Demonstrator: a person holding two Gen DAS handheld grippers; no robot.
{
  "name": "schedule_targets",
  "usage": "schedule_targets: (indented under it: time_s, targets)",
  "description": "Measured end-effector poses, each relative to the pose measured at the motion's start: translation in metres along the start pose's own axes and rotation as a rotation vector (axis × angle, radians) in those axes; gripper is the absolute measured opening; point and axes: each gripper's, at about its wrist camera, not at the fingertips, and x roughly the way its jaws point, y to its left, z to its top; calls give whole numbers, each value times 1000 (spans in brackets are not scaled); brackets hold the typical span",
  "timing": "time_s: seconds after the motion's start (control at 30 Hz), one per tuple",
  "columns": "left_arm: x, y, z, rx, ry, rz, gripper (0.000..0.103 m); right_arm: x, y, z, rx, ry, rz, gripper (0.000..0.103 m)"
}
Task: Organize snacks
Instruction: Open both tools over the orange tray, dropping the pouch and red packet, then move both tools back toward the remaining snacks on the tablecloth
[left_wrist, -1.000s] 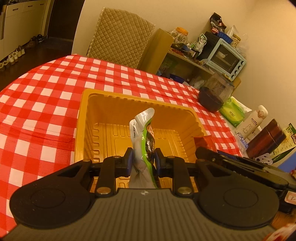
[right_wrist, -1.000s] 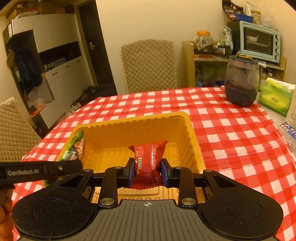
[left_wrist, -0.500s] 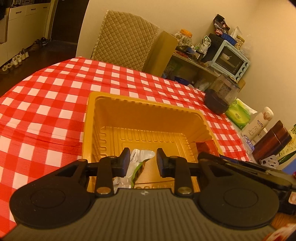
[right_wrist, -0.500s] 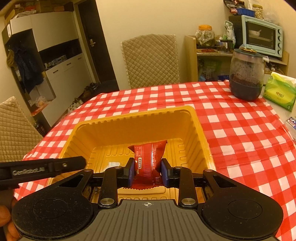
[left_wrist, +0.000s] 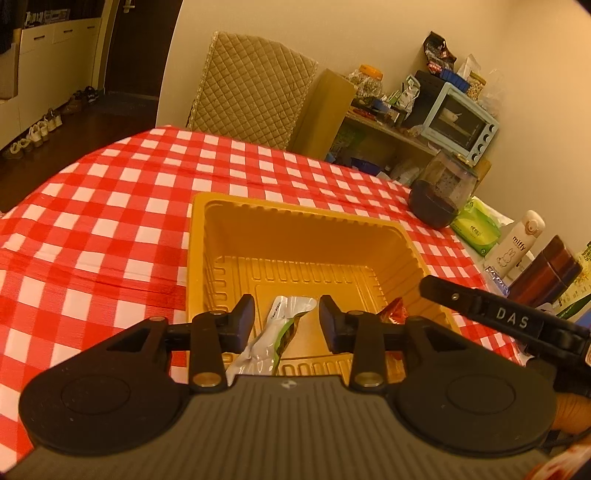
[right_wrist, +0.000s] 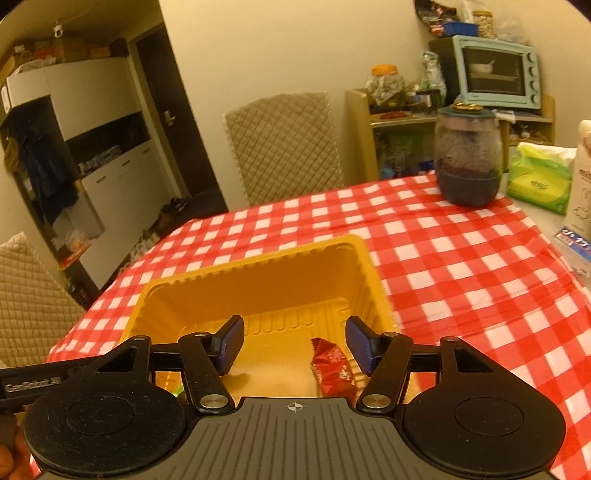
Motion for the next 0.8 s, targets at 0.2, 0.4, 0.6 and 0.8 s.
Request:
schedule_targets:
  time_s: [0.2,0.4,0.6,0.8]
  targets:
    - [-26,-4,-6,-2,-35,-3,36,-33,-8,-1,-2,-76,-34,61]
    - [-57,-9,-21,11,-61,1,41,-68,-6,-12,-7,-100,-42,61]
    - [-90,-9,-52,19,-59,13,43,-103,-1,-38,-6,-90,-30,61]
    - [-115,-7,-90,40,-38,40,46,-130,2,-73,-31,-47,-19,61]
